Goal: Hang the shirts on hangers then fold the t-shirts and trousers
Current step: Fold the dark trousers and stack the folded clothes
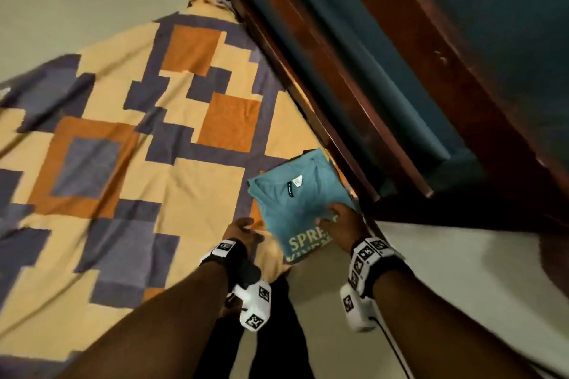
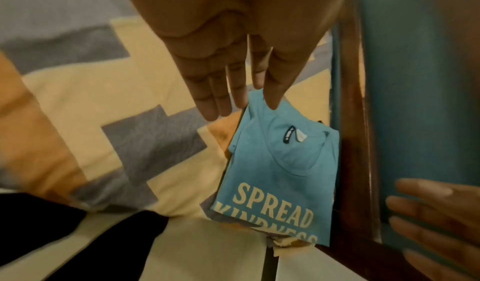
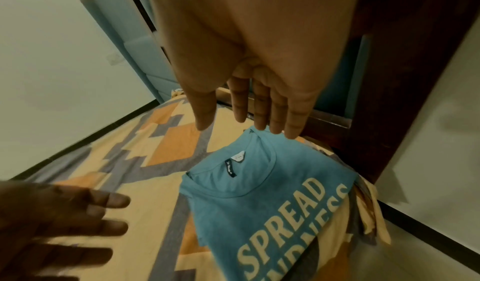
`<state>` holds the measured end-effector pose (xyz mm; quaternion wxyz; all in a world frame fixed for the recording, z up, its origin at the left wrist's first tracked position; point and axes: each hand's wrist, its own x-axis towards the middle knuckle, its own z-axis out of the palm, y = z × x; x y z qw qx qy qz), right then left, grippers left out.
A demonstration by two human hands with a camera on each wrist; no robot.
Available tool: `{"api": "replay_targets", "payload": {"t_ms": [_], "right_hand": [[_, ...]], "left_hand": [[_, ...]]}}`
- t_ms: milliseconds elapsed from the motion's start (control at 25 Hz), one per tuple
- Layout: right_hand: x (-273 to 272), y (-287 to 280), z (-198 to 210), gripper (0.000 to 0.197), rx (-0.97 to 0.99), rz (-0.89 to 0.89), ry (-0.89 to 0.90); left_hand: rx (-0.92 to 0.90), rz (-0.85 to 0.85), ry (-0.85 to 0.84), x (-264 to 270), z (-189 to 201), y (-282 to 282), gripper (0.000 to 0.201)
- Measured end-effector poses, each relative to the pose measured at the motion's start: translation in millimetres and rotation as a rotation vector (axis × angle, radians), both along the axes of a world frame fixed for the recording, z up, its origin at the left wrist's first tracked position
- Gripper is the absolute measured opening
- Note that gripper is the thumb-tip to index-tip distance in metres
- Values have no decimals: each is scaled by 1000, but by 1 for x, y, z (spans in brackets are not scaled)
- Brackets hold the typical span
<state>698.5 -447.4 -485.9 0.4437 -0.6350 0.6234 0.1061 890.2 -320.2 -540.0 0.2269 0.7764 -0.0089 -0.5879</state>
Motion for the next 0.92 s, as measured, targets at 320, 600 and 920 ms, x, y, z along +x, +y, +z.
{"api": "replay_targets", "payload": {"t_ms": [320, 600, 920], "right_hand": [[-4, -82, -161, 86, -73, 57, 107], [-12, -106, -195, 79, 108, -155, -11], [-21, -56, -88, 49, 131, -238, -361]], "left_hand": [[50, 208, 8, -47, -107, -54, 72], [-27, 362, 38, -39, -131, -62, 77], [-341, 337, 114, -30, -45, -42, 77]]}}
